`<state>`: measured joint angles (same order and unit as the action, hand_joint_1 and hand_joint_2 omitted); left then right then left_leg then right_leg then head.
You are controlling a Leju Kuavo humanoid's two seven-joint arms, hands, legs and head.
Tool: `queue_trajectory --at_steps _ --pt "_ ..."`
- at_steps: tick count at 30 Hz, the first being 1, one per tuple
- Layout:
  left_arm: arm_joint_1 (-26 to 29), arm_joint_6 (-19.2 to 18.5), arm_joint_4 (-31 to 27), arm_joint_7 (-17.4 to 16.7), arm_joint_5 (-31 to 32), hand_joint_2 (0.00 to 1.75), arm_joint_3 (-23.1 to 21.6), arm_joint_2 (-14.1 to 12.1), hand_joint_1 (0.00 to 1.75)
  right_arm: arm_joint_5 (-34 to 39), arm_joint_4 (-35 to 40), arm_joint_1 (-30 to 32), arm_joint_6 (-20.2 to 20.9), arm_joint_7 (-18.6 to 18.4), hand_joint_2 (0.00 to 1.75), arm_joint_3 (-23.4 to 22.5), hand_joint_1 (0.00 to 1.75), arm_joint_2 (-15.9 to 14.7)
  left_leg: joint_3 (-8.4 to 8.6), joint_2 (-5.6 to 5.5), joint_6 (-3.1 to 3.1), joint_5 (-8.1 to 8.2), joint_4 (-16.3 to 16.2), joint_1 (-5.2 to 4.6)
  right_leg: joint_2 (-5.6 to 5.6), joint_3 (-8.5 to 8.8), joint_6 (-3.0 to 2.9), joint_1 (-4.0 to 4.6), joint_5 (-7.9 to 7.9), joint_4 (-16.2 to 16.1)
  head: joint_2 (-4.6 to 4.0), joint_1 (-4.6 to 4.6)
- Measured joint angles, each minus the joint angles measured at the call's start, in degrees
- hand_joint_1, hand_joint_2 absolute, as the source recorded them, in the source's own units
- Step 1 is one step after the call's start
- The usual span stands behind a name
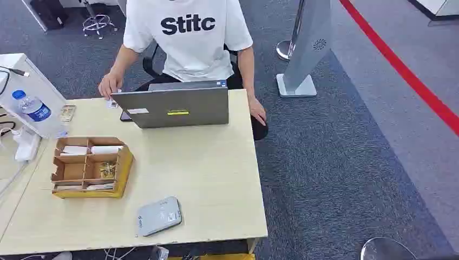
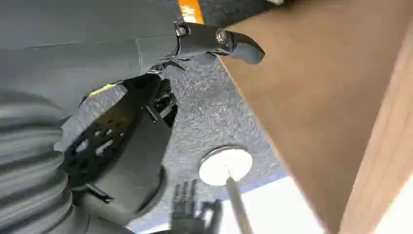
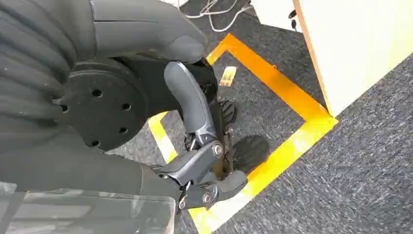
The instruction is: Pass the card to the sensor for recognition and then transmit it.
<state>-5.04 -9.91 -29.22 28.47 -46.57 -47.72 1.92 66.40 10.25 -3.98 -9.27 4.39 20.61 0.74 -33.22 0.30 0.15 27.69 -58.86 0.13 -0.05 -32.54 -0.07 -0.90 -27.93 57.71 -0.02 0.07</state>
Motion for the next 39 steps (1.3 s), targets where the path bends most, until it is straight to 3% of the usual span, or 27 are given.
queue_trajectory --at_steps 5,10,26,32,39 --pt "3.0 3.3 -1.6 -3.0 -4.1 1.75 5.8 0.6 0.0 0.5 0.0 0.4 0.9 0.0 1.75 -0.9 0.0 0.0 0.0 0.01 0.0 0.0 0.0 0.01 0.0 -0.02 -0.01 0.01 -0.01 0.0 0.0 0.0" --pt "4.3 4.0 -2.0 -6.5 -4.5 1.75 15.9 1.1 0.0 0.9 0.0 0.7 1.5 0.0 1.75 -1.5 0.0 0.0 -0.01 0.0 0.0 0.0 0.0 0.0 -0.01 -0.02 -0.02 0.01 -0.02 0.0 0.0 0.0" --pt "4.7 -2.9 4.7 -16.3 0.9 1.75 48.7 1.2 0.0 0.3 -0.2 1.8 3.3 -1.0 1.75 -1.9 0.0 0.1 -0.03 0.0 0.0 0.01 0.0 0.0 -0.01 -0.02 -0.04 0.02 -0.04 0.0 0.0 0.0" --pt "5.0 -3.4 9.1 -17.9 3.1 1.75 60.5 1.3 0.0 0.2 -0.2 2.2 3.9 -1.2 1.75 -1.9 0.0 0.4 -0.03 0.0 0.0 0.01 0.0 0.01 -0.01 -0.02 -0.04 0.02 -0.05 0.0 0.0 0.0" --pt "5.6 -3.5 11.5 -16.8 5.6 1.75 71.6 1.8 0.0 0.1 -0.2 2.3 4.4 -1.6 1.75 -2.0 0.0 0.6 -0.02 0.0 0.0 0.01 0.0 0.0 -0.01 -0.02 -0.04 0.02 -0.05 0.0 0.0 0.0"
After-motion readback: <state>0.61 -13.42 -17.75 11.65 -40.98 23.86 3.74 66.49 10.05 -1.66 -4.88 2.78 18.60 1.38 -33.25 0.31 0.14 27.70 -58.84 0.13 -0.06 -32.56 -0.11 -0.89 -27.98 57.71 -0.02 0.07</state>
